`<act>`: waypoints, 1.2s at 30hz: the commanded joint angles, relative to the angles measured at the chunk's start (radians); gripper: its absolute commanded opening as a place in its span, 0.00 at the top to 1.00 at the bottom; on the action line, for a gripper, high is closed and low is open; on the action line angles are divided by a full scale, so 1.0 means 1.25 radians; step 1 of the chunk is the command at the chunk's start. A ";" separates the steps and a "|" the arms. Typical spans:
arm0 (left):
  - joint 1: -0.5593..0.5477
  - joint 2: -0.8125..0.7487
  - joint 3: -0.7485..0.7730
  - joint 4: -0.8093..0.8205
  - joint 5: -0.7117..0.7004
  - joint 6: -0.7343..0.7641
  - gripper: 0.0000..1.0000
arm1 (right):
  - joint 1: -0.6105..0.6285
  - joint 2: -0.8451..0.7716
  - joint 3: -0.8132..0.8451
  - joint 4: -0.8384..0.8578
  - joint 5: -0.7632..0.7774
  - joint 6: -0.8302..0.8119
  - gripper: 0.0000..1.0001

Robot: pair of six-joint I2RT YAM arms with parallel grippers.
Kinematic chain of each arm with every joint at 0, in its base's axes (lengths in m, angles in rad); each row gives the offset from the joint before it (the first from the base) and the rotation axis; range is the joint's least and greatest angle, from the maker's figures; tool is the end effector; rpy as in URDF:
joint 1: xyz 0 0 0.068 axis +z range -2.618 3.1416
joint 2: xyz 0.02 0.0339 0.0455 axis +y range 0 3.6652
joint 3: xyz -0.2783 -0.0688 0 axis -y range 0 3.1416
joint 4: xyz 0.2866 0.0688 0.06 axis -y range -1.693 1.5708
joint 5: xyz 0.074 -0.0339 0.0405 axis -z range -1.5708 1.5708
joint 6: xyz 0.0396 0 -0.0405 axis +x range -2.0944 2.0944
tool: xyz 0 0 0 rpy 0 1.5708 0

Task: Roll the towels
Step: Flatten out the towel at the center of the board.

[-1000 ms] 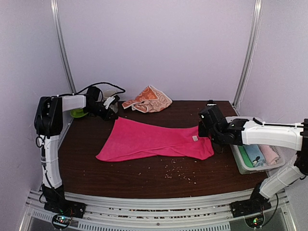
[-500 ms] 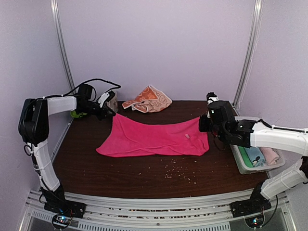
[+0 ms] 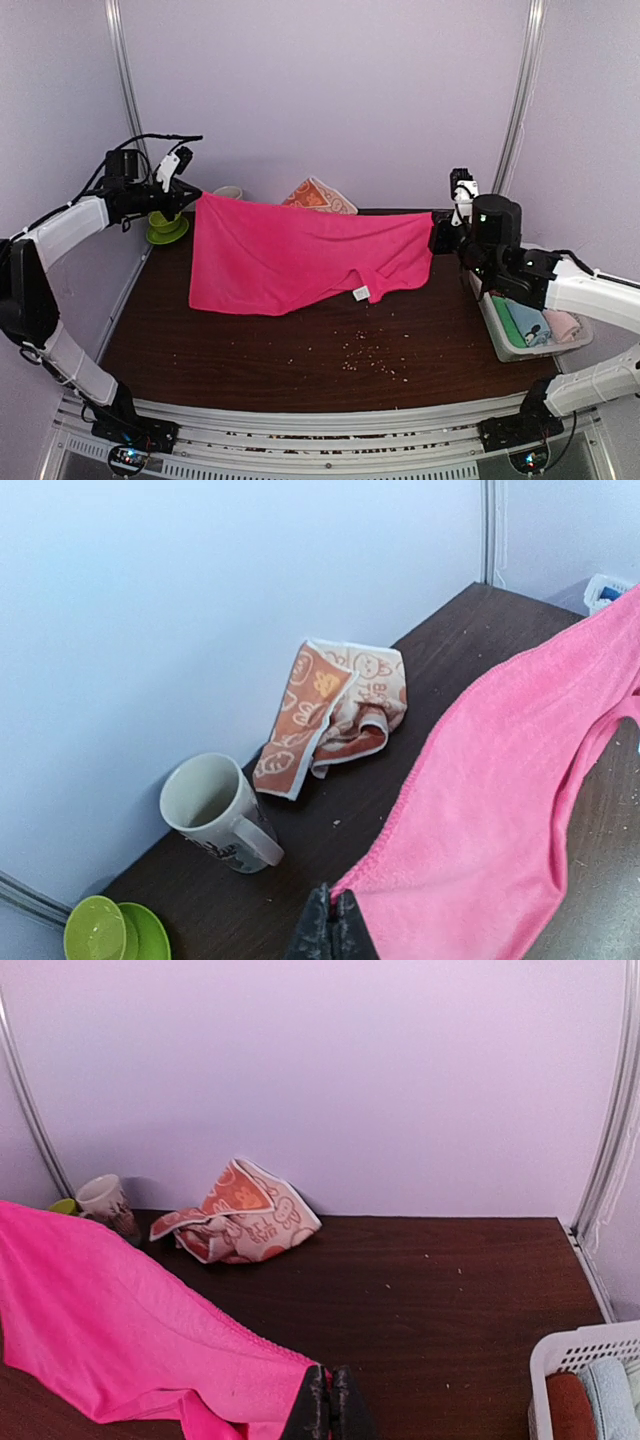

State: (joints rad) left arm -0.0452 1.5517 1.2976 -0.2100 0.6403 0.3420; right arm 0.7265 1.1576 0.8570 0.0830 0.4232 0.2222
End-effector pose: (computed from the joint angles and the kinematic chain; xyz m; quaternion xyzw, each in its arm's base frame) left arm 0.4003 -0.0418 0.3304 0.3177 0.7606 -0.1910 0.5329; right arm 0.2405 0.1920 0.3171 -0.0628 0.7710 0.1339 0.6194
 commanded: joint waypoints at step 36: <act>0.006 0.250 0.032 -0.055 -0.288 -0.089 1.00 | -0.102 0.536 0.281 -0.092 0.116 0.101 1.00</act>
State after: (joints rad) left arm -0.0364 1.7660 1.2434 -0.3607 0.3538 0.2699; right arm 0.6399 1.7245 1.0969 -0.0624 0.4942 0.3653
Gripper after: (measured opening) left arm 0.006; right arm 0.011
